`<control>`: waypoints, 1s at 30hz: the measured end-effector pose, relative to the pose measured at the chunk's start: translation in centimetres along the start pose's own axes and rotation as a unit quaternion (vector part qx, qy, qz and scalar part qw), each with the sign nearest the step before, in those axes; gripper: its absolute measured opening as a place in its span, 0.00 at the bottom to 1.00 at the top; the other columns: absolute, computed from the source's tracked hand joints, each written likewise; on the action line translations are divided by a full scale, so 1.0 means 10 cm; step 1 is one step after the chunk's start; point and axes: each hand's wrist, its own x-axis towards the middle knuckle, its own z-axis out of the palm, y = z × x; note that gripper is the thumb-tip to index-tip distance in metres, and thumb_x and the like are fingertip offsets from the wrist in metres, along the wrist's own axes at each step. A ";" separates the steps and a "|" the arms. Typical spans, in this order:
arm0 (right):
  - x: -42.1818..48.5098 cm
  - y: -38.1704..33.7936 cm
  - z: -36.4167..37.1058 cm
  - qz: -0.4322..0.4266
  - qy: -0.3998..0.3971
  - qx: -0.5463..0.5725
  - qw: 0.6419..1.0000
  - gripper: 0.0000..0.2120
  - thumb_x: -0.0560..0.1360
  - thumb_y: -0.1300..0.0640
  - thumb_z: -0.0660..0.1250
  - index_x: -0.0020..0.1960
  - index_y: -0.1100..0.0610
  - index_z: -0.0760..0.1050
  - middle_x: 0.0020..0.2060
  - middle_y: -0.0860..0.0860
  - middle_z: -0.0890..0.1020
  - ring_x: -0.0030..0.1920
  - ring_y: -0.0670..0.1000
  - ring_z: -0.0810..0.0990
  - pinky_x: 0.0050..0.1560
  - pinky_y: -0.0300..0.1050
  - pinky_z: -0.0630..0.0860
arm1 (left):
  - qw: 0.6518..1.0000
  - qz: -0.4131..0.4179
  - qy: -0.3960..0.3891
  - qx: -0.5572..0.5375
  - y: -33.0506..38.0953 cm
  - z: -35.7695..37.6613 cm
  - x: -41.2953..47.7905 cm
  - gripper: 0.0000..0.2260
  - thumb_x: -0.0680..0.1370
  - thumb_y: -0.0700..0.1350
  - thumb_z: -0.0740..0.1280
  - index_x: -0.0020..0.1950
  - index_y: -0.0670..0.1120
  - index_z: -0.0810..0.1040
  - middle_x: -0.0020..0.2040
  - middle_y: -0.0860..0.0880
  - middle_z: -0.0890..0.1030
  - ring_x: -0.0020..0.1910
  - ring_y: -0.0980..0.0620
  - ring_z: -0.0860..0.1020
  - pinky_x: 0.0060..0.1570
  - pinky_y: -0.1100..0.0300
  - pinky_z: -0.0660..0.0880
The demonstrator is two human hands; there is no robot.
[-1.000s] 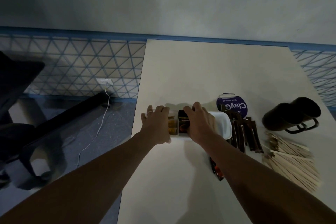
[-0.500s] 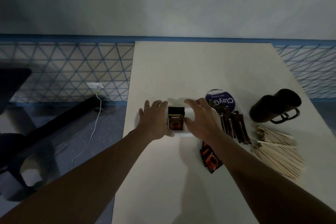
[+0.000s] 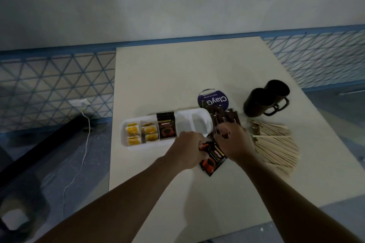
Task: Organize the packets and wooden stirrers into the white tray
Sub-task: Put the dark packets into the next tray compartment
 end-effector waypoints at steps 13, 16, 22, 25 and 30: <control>-0.37 0.41 0.27 0.113 -0.068 -0.021 0.991 0.27 0.69 0.40 0.74 0.63 0.51 0.73 0.54 0.50 0.76 0.49 0.50 0.75 0.47 0.46 0.77 | 0.997 -0.017 0.011 0.080 -0.07 0.69 0.07 0.37 0.73 0.45 0.73 0.78 0.46 0.59 0.73 0.47 0.69 0.67 0.44 0.73 0.65 0.49 0.73; -0.38 0.39 0.31 0.113 -0.085 -0.011 0.990 0.29 0.69 0.41 0.74 0.65 0.51 0.73 0.54 0.50 0.75 0.48 0.49 0.74 0.41 0.42 0.72 | 0.998 -0.025 0.020 0.060 -0.07 0.75 0.07 0.35 0.75 0.42 0.71 0.78 0.45 0.58 0.74 0.46 0.67 0.69 0.45 0.71 0.68 0.50 0.71; -0.39 0.38 0.36 0.107 -0.078 0.054 0.990 0.23 0.69 0.46 0.76 0.60 0.51 0.75 0.51 0.49 0.77 0.46 0.48 0.76 0.44 0.43 0.78 | 0.997 -0.037 0.052 0.049 -0.07 0.80 0.01 0.34 0.74 0.43 0.73 0.76 0.44 0.62 0.71 0.47 0.66 0.67 0.46 0.72 0.65 0.56 0.71; -0.38 0.38 0.37 0.103 -0.088 0.104 0.985 0.18 0.71 0.51 0.75 0.58 0.51 0.74 0.50 0.49 0.80 0.46 0.47 0.79 0.45 0.44 0.81 | 0.996 -0.044 0.064 0.041 -0.09 0.81 0.00 0.28 0.72 0.44 0.74 0.70 0.46 0.69 0.67 0.48 0.70 0.62 0.46 0.76 0.61 0.56 0.74; -0.39 0.33 0.35 0.064 -0.127 0.128 0.982 0.14 0.76 0.58 0.70 0.61 0.52 0.76 0.46 0.45 0.80 0.41 0.39 0.76 0.33 0.28 0.68 | 0.996 -0.068 0.059 0.027 -0.11 0.77 -0.01 0.17 0.72 0.45 0.75 0.59 0.46 0.75 0.57 0.48 0.71 0.52 0.48 0.78 0.53 0.58 0.78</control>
